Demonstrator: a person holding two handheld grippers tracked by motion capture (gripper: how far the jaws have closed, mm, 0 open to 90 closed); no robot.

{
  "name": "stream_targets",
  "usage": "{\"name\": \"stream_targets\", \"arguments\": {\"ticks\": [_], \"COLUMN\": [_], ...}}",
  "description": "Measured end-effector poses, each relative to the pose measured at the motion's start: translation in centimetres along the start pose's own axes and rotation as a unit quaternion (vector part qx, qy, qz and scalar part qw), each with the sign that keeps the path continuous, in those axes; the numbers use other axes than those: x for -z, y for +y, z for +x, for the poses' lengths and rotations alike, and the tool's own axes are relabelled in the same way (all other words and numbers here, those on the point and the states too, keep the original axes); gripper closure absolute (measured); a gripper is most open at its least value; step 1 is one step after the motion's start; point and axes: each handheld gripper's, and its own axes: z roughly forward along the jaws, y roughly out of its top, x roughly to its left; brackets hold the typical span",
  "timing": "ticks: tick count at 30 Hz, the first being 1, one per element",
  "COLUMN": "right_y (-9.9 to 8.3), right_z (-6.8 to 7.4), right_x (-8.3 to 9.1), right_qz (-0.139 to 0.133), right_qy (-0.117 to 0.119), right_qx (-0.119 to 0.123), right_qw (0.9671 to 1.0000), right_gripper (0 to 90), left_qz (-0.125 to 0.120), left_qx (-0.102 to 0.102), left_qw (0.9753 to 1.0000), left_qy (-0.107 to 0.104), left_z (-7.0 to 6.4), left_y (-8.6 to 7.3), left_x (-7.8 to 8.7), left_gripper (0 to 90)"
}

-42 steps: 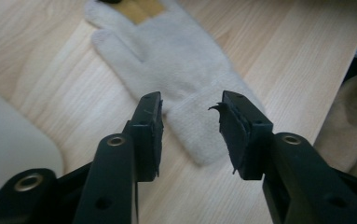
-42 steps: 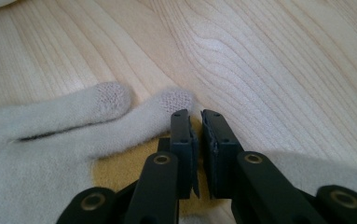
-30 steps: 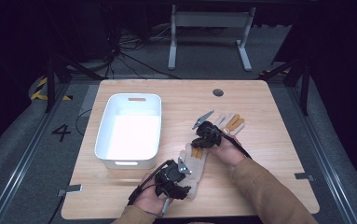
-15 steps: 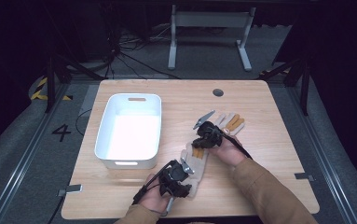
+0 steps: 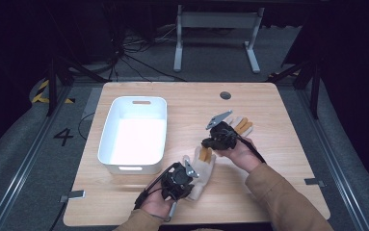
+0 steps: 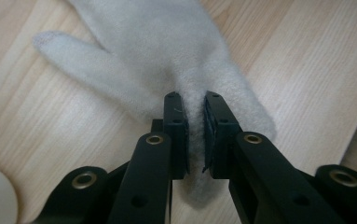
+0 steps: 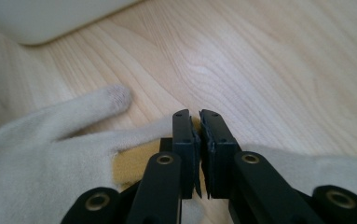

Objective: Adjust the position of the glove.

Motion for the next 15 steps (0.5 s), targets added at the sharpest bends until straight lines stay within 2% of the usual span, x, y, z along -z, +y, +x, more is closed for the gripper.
{"name": "stream_targets", "arguments": {"ticks": [1, 2, 3, 5, 6, 8, 11, 15], "right_y": [-0.1, -0.1, -0.4, -0.5, -0.9, -1.0, -1.9, -2.6], "right_z": [0.2, 0.2, 0.3, 0.4, 0.6, 0.6, 0.8, 0.8], "right_x": [1.4, 1.4, 2.5, 2.9, 4.0, 4.3, 6.3, 7.4], "right_qz": [-0.019, -0.019, -0.035, -0.039, -0.049, -0.053, -0.073, -0.08], "right_qy": [0.0, 0.0, -0.001, -0.003, -0.009, -0.011, -0.019, -0.025], "right_qx": [-0.004, -0.004, -0.009, -0.012, -0.013, -0.013, -0.017, -0.024], "right_qw": [0.9998, 0.9998, 0.9993, 0.9991, 0.9986, 0.9984, 0.997, 0.9962], "right_gripper": [84.7, 84.7, 84.7, 84.7, 84.7, 84.6, 84.6, 84.5], "left_qz": [-0.007, -0.007, -0.008, -0.01, -0.015, -0.02, -0.032, -0.033], "left_qx": [0.001, 0.001, -0.006, -0.013, -0.019, -0.02, -0.03, -0.038], "left_qw": [1.0, 1.0, 0.9999, 0.9999, 0.9997, 0.9996, 0.999, 0.9986], "left_qy": [0.002, 0.002, -0.005, -0.003, -0.008, -0.01, -0.014, -0.018], "left_z": [0.0, 0.0, 0.2, 0.3, 0.4, 0.4, 0.7, 0.8], "left_y": [0.0, 0.0, 0.0, 0.0, 0.1, 0.1, 0.4, 0.7], "left_x": [0.3, 0.3, 0.8, 1.0, 1.5, 1.8, 2.3, 2.4], "left_gripper": [81.2, 81.2, 81.0, 80.9, 80.4, 80.2, 80.1, 80.1]}}
